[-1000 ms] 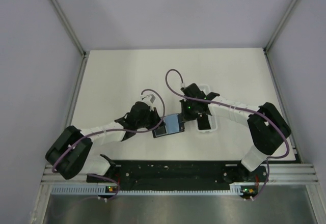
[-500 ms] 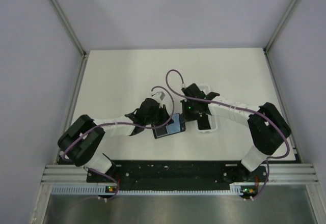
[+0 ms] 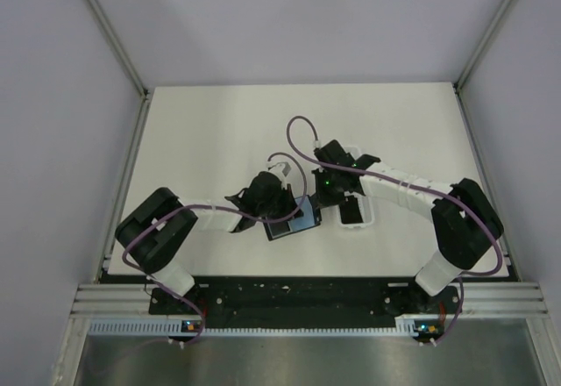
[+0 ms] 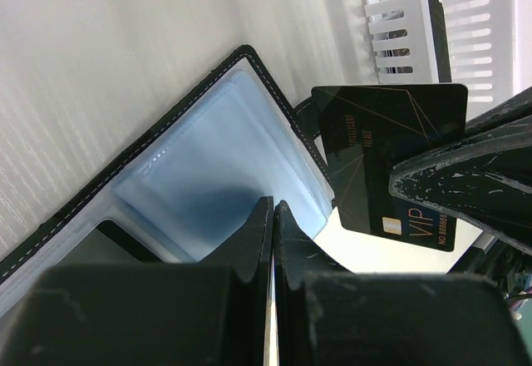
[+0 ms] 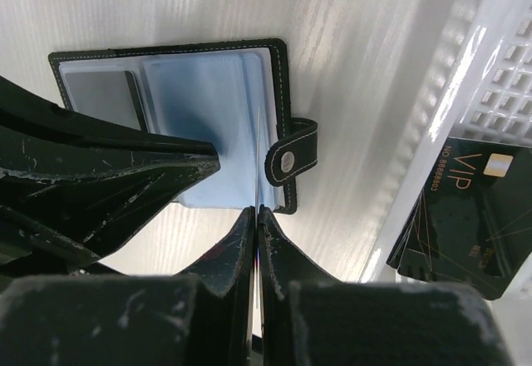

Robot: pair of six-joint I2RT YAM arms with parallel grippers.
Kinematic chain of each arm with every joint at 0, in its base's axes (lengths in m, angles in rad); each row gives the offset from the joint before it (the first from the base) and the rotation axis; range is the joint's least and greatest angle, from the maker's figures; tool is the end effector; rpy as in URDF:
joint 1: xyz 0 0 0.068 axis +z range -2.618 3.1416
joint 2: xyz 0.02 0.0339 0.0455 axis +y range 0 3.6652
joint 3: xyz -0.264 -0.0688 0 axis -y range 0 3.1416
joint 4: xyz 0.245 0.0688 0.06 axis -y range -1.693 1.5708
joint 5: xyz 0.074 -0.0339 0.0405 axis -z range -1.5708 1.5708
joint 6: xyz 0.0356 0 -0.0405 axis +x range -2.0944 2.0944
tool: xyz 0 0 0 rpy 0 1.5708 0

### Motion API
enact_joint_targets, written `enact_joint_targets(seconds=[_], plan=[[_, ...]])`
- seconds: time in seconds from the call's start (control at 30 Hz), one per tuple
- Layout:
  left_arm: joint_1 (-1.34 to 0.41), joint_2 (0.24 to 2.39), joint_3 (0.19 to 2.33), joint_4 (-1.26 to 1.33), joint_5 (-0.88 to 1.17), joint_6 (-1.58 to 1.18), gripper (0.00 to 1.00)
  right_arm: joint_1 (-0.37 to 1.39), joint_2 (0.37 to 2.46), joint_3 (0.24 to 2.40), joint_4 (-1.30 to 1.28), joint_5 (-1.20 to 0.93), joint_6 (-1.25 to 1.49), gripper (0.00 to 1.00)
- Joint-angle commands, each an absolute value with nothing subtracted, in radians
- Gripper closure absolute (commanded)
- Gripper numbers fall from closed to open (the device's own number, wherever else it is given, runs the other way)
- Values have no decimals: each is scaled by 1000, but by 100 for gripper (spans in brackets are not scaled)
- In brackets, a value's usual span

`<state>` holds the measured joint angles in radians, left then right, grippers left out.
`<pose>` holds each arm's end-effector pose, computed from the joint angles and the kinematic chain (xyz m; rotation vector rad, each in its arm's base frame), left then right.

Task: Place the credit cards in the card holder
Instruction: Insert the credit card into the card holder.

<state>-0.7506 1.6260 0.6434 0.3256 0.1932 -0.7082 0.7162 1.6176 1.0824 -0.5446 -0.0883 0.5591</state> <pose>0.2196 -0.2142 0.1400 0.1657 2.4046 -0.9627 0.2433 0.2159 0.2073 -0.2465 2.7431 0.5085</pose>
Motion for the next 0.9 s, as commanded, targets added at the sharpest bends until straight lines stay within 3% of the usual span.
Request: enact_joint_targets(seconds=[0.0, 0.87], plan=[[-758, 1641, 678, 383, 204, -712, 100, 724, 1585, 1123, -569, -55, 560, 100], [-758, 1487, 486, 324, 130, -693, 100, 716, 1678, 1100, -578, 29, 569, 100]])
